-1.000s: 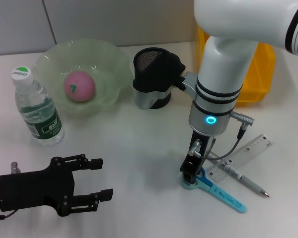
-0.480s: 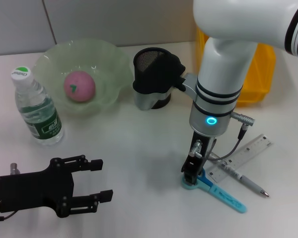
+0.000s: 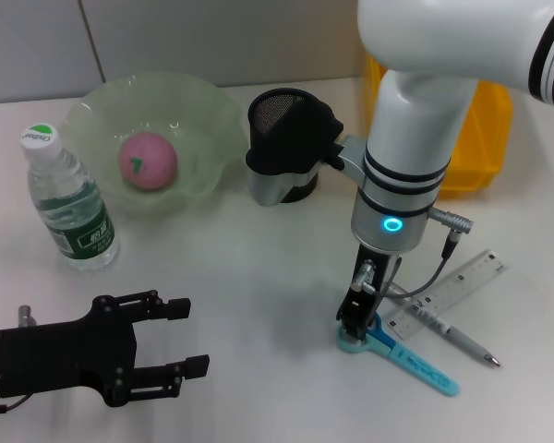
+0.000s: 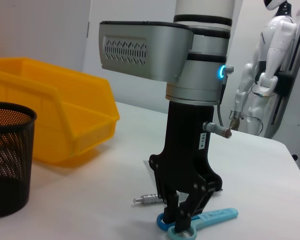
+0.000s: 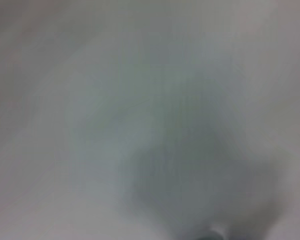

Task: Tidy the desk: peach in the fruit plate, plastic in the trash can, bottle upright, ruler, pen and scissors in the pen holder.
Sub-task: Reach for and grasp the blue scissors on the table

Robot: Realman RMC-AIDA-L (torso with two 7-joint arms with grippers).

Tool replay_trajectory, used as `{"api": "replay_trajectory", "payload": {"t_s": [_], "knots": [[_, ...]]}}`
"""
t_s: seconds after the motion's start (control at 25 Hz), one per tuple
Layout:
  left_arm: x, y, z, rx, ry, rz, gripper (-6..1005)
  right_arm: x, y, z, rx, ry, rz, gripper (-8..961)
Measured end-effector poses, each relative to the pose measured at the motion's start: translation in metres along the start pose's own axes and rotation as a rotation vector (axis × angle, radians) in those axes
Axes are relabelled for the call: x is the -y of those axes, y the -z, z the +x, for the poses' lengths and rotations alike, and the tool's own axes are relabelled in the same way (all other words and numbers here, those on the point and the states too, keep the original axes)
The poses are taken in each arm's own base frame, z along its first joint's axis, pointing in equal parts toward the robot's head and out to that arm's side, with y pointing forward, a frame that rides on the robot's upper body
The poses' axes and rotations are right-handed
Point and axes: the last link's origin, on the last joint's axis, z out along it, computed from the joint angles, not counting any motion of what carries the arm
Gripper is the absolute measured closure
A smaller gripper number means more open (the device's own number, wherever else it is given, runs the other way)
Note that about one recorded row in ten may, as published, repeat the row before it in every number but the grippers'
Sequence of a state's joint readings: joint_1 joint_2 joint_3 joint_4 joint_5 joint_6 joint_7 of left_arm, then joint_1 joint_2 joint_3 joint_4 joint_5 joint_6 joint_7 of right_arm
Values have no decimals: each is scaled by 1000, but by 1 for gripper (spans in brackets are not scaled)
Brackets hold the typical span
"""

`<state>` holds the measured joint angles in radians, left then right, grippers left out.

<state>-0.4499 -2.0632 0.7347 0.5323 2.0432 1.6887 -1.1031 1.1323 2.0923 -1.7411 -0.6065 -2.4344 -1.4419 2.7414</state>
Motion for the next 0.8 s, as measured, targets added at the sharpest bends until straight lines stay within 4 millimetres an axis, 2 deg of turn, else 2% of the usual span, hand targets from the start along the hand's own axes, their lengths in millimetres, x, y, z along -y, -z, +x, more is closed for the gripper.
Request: {"api": "replay_trajectory", "payload": {"t_s": [0.8], "knots": [[-2,0,0,-4,-2,-6,246,-2,-2,1,-12,10,2,825]]}}
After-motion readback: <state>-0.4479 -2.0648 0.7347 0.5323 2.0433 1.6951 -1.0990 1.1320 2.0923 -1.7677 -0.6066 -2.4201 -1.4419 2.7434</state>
